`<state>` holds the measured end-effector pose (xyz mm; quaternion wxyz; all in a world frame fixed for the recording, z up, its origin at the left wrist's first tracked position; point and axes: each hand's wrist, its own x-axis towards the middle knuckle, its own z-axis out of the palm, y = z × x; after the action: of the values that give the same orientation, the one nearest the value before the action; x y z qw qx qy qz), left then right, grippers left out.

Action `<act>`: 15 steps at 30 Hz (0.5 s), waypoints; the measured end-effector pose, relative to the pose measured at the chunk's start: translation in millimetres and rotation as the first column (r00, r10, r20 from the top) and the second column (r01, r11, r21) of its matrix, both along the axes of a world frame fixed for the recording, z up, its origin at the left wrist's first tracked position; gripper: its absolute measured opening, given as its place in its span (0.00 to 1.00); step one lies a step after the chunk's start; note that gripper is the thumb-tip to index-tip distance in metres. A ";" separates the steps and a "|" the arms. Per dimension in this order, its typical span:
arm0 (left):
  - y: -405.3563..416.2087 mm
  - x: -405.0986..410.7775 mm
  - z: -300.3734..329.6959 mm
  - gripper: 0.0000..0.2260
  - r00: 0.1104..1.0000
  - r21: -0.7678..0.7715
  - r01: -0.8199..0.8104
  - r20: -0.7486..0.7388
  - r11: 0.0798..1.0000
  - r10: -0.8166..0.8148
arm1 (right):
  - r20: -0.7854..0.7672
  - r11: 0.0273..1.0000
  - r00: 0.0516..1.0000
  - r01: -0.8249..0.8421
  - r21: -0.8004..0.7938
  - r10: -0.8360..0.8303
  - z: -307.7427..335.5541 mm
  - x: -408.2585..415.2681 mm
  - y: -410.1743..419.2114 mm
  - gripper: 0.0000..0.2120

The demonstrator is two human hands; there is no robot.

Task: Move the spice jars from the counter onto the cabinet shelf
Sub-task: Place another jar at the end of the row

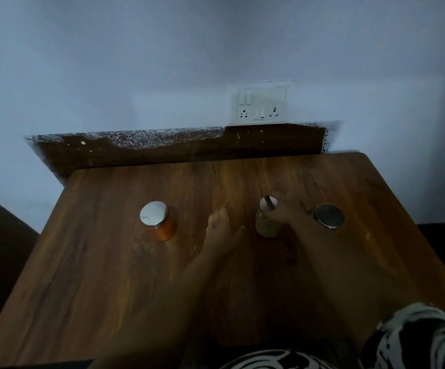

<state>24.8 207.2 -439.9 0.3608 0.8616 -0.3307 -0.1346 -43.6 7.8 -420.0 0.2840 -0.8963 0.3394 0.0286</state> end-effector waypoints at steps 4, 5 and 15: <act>-10.5 -2.5 14.4 0.29 0.766 -0.319 -0.252 -0.643 0.913 -0.013 | 0.233 0.970 0.973 -0.053 0.239 -0.004 38.9 -6.5 10.3 0.26; -11.2 -3.5 18.4 0.25 0.594 -0.373 -0.333 -0.796 0.866 -0.115 | 0.293 0.929 0.956 -0.088 0.359 -0.023 52.7 -10.2 13.8 0.23; -35.2 -17.5 49.9 0.26 0.462 -0.483 -0.329 -0.832 0.811 -0.307 | 0.347 0.632 0.842 -0.009 0.775 -0.414 89.9 -25.2 23.8 0.17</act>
<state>7.3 172.0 -390.0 0.7249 0.5093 -0.1123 -0.4500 -68.8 31.6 -330.1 0.7063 -0.6268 0.3141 -0.0978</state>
